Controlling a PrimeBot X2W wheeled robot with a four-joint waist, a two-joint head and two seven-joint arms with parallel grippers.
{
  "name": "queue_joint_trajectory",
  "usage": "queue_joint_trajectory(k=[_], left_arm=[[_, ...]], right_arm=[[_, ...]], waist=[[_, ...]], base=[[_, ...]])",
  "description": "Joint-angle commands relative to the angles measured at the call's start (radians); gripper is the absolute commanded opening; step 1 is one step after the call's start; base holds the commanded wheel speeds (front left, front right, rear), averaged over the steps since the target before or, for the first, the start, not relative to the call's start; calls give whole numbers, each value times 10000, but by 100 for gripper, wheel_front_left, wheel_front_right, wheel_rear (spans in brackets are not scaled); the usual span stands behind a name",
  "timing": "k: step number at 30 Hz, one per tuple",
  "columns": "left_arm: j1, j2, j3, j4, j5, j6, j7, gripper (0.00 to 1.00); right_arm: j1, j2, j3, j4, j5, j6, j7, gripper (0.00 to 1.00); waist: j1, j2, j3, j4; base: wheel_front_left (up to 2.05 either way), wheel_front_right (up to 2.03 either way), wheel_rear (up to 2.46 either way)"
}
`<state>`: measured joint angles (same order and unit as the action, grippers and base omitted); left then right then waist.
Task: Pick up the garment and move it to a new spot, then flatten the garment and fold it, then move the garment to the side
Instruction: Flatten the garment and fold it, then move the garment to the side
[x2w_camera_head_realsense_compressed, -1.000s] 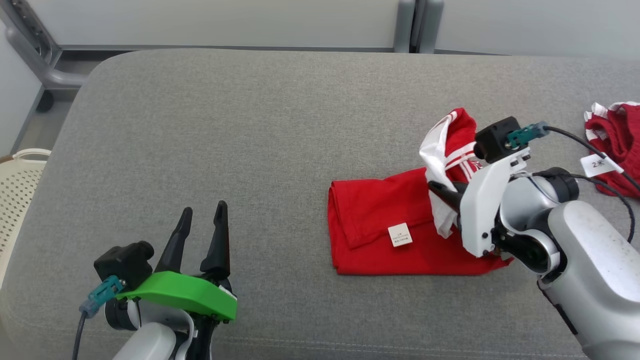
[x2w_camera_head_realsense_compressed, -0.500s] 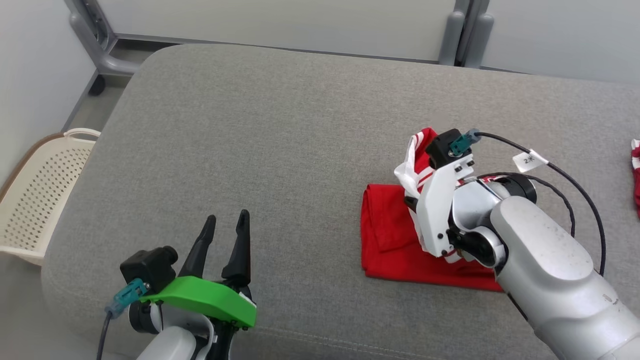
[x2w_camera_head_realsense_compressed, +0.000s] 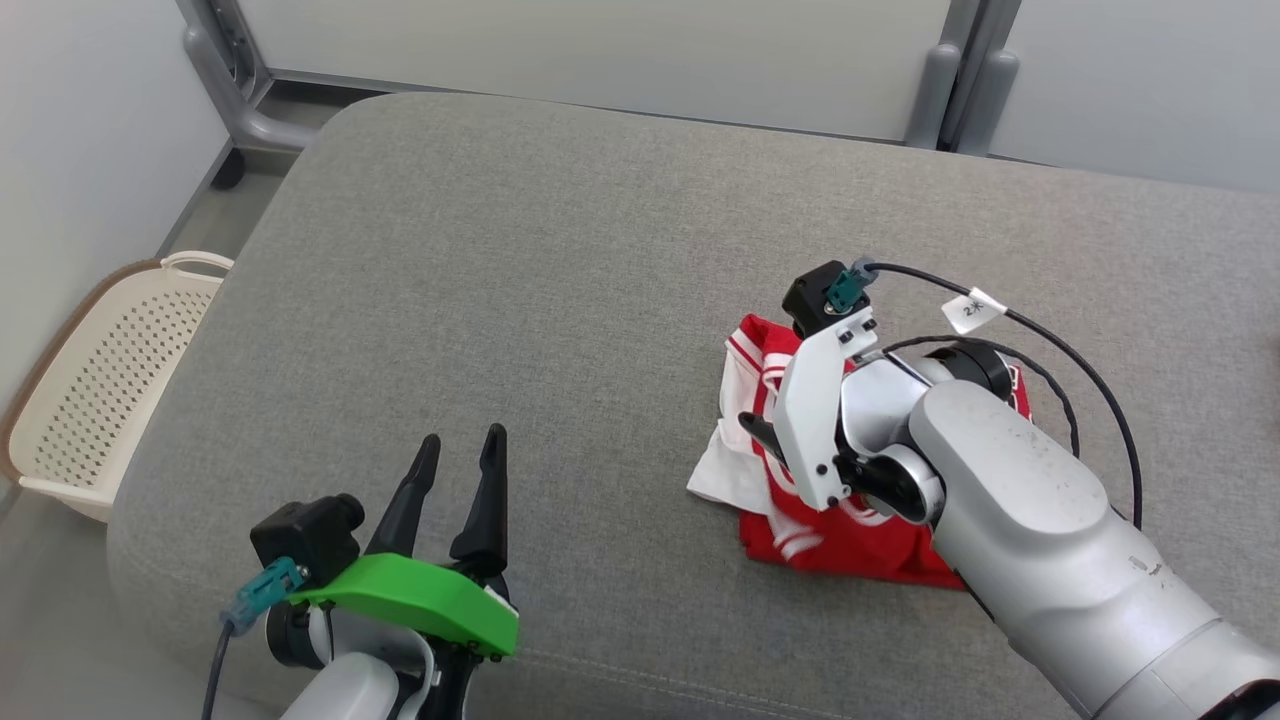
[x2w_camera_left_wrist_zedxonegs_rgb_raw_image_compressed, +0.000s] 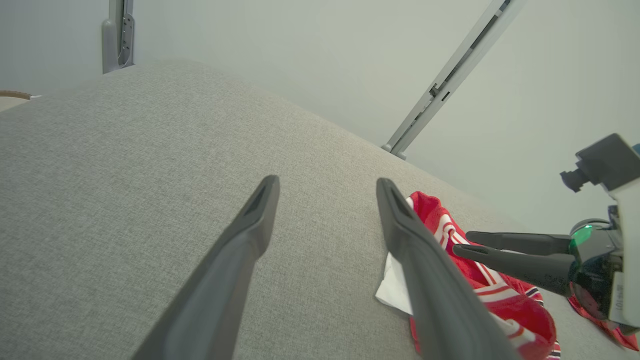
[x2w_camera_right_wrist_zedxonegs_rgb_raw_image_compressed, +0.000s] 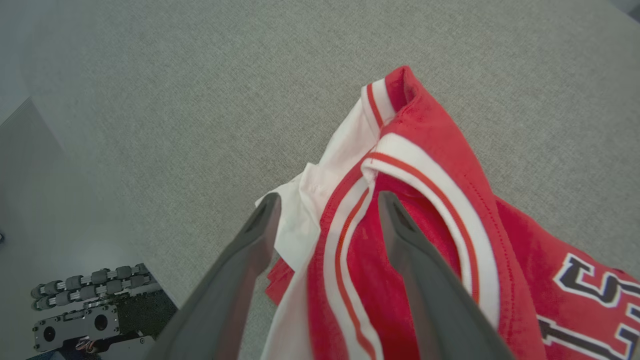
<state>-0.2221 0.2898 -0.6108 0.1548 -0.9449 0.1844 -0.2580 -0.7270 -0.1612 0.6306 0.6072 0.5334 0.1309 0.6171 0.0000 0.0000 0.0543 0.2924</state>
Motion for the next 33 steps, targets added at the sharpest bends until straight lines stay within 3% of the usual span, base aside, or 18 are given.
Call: queue_joint_trajectory(k=[1,6,15,26,33], left_arm=[[-55,-8,66,-15,71,-23,-69,100],[61,77,104,-88,94,60,-72,100],[144,253,74,-369,209,187,3,100],[137,507,-42,-765,422,439,227,100],[-122,677,-99,-1059,553,589,411,100]], right_arm=[[-146,-11,50,-67,111,-4,-10,100],[-380,-90,14,-548,501,-4,-204,100],[-428,-1054,-1201,-1516,896,-4,-912,100],[1190,-2492,-2740,-2449,1127,-4,-655,100],[2238,-2545,-3530,-2566,1265,-4,-552,100]], waist=[[0,0,-36,-87],[0,0,-79,-336],[0,0,-83,-853],[0,0,182,-1460],[0,0,651,-1669]], base=[[0,0,0],[0,0,0],[0,0,0],[0,0,0],[0,0,0]])
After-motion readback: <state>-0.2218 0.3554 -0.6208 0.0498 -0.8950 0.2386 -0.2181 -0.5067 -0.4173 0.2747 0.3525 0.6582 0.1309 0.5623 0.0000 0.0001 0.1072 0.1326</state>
